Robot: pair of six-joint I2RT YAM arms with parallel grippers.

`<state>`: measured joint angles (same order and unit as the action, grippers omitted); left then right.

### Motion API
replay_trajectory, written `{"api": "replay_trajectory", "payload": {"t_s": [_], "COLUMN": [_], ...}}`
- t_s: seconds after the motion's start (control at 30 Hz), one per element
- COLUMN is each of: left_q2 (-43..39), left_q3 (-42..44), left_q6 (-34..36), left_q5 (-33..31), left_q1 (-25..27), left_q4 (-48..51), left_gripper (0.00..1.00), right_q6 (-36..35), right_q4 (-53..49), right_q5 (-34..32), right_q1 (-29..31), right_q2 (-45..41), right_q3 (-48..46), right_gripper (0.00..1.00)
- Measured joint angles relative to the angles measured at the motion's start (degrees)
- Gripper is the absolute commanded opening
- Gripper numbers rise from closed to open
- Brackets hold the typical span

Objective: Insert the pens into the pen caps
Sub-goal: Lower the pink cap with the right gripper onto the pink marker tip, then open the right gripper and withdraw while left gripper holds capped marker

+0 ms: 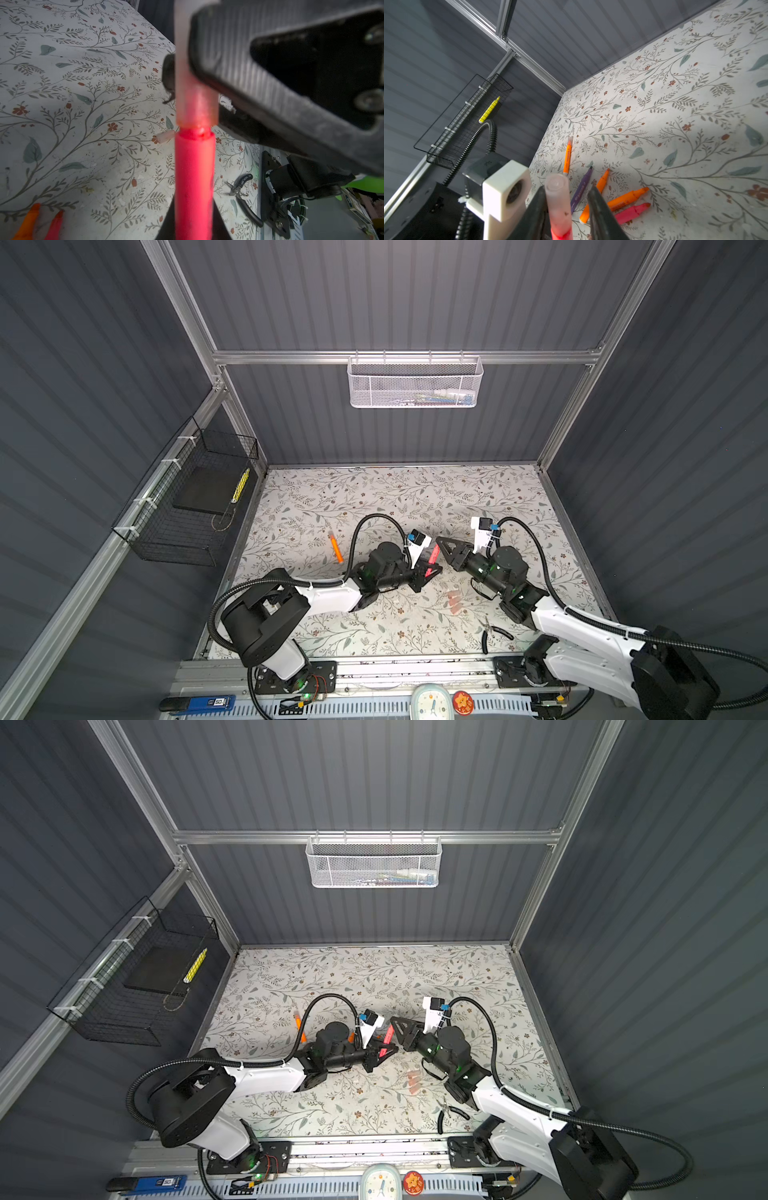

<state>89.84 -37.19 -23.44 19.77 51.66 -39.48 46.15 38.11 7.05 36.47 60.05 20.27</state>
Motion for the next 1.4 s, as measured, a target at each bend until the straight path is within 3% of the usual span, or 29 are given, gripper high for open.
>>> {"api": "replay_trajectory", "payload": {"t_s": [0.27,0.6,0.87,1.13,1.4], "left_q2": [-0.68,-2.08,-2.08,-1.4,-0.02], "left_q3": [0.09,0.09,-0.31,-4.39,-5.75], "left_q6": [0.24,0.83,3.41,9.84,12.37], "left_q5": [-0.17,-1.81,-2.75,-7.69,-10.29], "left_q1": [0.0,-0.02,0.81,7.56,8.15], "left_q4": [-0.11,-1.36,0.04,6.12,9.92], "left_gripper": [0.0,0.0,0.0,0.0,0.0], "right_q6": [-0.26,-1.2,-3.48,-4.85,-5.09], "right_q4": [-3.39,-6.69,-9.18,-12.0,-13.4], "right_q5": [-1.14,-2.75,-2.67,-2.19,-1.88], "right_q1": [0.07,0.04,0.0,-1.97,-2.36], "right_q2": [-3.17,-6.86,-10.34,-12.13,-13.27], "right_q3": [0.02,-0.02,0.22,1.4,1.51], "right_gripper": [0.47,0.48,0.56,0.47,0.43]}}
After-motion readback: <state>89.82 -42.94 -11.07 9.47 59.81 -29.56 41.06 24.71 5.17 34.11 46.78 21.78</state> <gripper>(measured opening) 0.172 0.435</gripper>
